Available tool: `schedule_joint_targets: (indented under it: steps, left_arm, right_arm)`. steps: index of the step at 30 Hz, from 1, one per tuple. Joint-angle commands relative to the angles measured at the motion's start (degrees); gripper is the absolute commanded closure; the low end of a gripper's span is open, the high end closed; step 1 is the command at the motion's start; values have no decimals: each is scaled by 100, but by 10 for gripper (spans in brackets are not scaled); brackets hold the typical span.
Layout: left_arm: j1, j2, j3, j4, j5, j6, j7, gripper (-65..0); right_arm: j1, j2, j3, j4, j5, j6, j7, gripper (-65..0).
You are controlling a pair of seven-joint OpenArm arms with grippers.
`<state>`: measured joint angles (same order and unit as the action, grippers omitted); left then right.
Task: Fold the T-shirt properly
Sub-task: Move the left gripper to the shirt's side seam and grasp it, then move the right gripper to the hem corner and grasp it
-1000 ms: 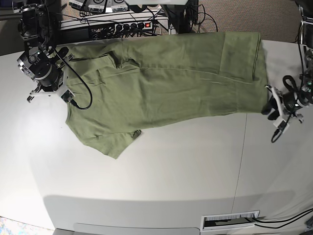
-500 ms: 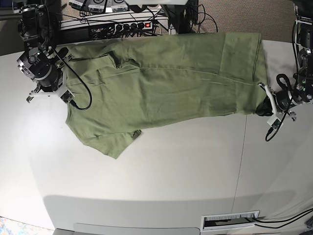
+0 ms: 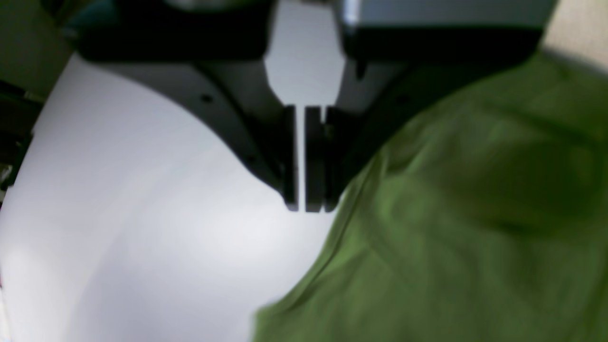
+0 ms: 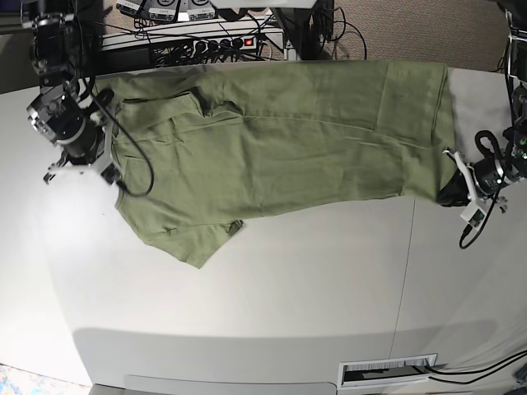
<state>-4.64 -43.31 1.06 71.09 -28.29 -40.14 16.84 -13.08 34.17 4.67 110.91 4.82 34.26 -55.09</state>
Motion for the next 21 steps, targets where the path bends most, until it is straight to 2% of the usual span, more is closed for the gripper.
schedule_joint_targets:
  steps: [1, 4, 8, 15, 19, 21]
  left_arm:
    - [-103, -109, -48, 129, -181, 14, -59, 0]
    - [-70, -76, -48, 236, -444, 14, 149, 0]
    - [9, 20, -48, 273, -605, 14, 374, 0]
    - [260, 28, -48, 278, -608, 14, 363, 0]
    - [328, 31, -48, 286, -603, 14, 267, 0]
    - [341, 28, -48, 293, -603, 14, 269, 0]
  right_arm:
    - [221, 39, 70, -94, -31, -70, 133, -69]
    - [772, -232, 70, -612, -11, -74, 286, -147]
    - [1478, -516, 70, -1241, 299, -70, 282, -157]
    - [2420, -704, 63, -2391, 514, -59, 369, -158]
    - [2927, -879, 63, -3010, 914, -59, 494, -263]
    - [3169, -1014, 63, -3289, 914, -50, 570, -265]
